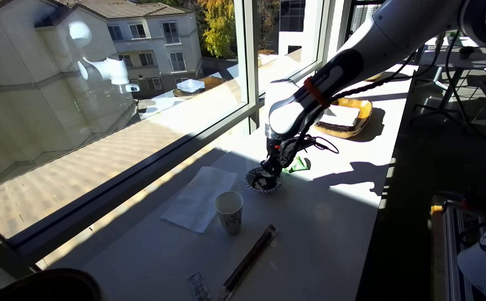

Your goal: Use the white spoon to place some coffee beans into the coffee cup.

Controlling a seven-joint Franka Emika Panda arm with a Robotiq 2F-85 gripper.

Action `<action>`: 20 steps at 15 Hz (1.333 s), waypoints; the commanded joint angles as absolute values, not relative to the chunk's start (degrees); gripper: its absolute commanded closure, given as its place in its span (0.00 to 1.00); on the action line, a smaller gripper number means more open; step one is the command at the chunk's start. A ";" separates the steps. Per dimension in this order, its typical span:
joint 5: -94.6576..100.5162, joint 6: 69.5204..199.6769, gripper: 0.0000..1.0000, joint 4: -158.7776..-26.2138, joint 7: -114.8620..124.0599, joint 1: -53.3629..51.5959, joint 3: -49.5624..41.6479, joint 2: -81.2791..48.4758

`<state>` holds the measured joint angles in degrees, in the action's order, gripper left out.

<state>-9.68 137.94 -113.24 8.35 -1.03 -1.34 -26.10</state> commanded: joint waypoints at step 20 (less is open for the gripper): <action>0.77 145.98 0.00 -134.45 10.37 0.27 -2.83 -0.87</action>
